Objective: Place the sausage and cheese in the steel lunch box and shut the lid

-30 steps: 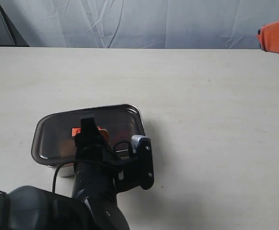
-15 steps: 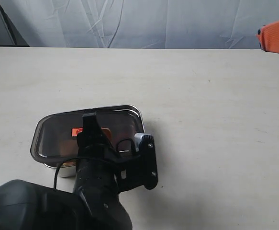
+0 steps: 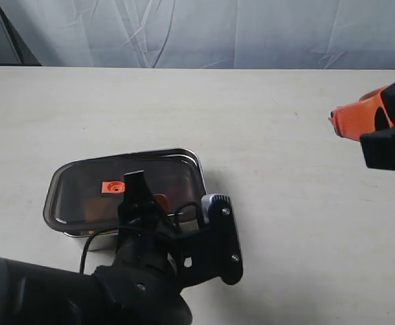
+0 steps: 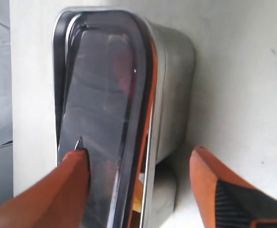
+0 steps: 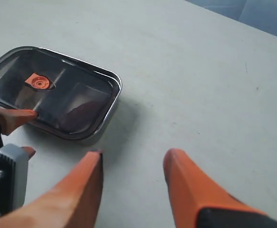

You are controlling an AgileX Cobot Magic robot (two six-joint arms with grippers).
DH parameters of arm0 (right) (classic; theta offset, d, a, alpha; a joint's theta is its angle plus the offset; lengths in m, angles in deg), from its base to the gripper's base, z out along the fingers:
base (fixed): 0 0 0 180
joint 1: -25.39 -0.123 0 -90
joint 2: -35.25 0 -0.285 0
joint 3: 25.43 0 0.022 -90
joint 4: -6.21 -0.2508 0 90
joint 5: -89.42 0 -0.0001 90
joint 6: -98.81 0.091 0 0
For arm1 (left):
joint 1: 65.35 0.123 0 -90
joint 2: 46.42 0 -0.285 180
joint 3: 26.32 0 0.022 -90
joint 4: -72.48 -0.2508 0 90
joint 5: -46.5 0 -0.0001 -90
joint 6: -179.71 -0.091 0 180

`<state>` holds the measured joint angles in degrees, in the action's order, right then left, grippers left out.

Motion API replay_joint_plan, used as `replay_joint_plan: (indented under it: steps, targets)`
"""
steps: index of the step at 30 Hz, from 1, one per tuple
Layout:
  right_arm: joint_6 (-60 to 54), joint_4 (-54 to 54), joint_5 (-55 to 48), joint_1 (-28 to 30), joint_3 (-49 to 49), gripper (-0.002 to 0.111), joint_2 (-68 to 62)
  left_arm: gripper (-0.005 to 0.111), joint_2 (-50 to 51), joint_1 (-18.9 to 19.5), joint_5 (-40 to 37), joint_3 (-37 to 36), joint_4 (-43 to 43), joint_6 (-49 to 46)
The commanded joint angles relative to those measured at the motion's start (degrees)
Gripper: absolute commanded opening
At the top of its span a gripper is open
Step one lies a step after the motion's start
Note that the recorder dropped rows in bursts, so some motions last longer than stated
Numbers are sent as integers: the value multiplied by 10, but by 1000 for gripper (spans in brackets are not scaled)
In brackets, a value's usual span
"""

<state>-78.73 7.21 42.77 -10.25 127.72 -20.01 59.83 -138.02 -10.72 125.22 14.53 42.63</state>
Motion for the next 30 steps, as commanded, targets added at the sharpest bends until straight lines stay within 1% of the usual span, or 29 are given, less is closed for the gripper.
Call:
replay_joint_plan:
  steps: [1, 4, 8, 10, 12, 14, 15, 17, 18, 19, 20, 22, 24, 28, 29, 30]
  targets:
    - [-3, 1, 13, 2, -3, 43, -1, 59, -18, -25, -7, 17, 25, 0]
    - [-3, 3, 13, 2, -3, 43, -1, 59, -36, -29, -36, 26, 42, 1]
    - [-2, 3, 13, 2, -3, 43, -1, 58, -69, -29, -59, 41, 43, 30]
    - [-2, 3, 13, 2, -3, 43, -1, 54, -90, -29, -72, 48, 42, 43]
    - [-2, 3, 14, 2, -3, 43, -1, 44, -110, -29, -91, 54, 39, 53]
    - [-2, 3, 14, 2, -3, 41, -1, 29, -130, -29, -127, 55, 24, 70]
    - [-2, 3, 14, 2, -3, 39, -2, 22, -137, -29, -127, 55, 18, 81]
    - [-1, 3, 17, 2, -3, 26, -9, 5, -154, -26, -127, 55, 10, 88]
    - [-1, 3, 22, 2, -3, 17, -14, 0, -165, -21, -127, 55, 17, 88]
    - [-1, 3, 26, 2, -3, 9, -18, 0, -173, -16, -127, 55, 20, 91]
    - [-1, 0, 33, 2, -3, 0, -24, 0, -181, -8, -127, 55, 28, 91]
    - [2, -1, 50, 2, -3, 0, -36, 0, -193, 12, -127, 55, 45, 96]
    - [2, -2, 67, 2, -3, 0, -51, 0, -203, 41, -127, 55, 61, 98]
    - [2, -1, 82, 2, -3, -1, -87, 0, -215, 110, -127, 55, 89, 95]
    - [2, -1, 83, 2, -3, -1, -100, 0, -218, 135, -127, 55, 104, 91]
    - [2, -1, 83, 2, -3, -1, -108, 0, -219, 152, -127, 55, 116, 83]
